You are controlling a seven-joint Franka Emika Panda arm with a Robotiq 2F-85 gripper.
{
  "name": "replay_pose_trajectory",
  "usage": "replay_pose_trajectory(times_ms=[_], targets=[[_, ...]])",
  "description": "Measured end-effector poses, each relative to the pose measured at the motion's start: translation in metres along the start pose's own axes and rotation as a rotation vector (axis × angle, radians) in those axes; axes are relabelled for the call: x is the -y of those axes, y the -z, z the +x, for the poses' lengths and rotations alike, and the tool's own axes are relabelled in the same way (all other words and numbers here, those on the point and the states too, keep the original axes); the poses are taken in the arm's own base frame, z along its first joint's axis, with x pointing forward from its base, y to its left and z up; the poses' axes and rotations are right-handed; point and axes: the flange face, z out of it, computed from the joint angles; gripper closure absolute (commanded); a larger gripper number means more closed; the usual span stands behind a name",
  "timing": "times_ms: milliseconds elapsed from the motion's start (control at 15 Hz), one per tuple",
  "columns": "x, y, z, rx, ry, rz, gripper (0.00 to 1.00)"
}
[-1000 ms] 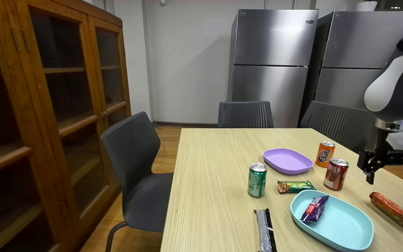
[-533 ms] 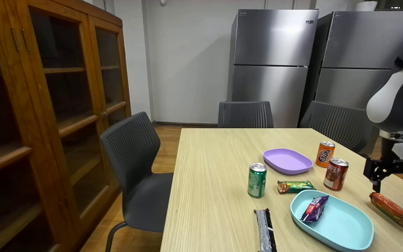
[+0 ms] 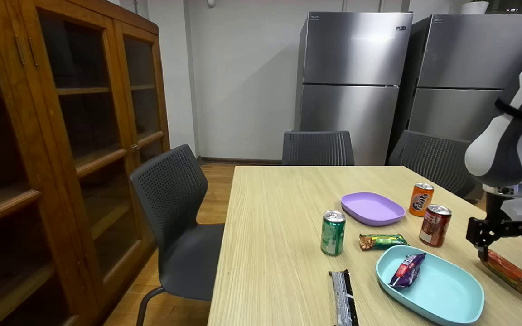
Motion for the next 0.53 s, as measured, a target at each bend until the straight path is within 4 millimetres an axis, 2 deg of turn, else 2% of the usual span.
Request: replay_pose_trajectory(times_ms=[133, 267, 533], targets=[[0.002, -0.005, 0.005, 0.002, 0.008, -0.002, 0.00], [0.002, -0.010, 0.008, 0.004, 0.015, -0.006, 0.28], [0.003, -0.017, 0.013, 0.008, 0.025, -0.009, 0.58]])
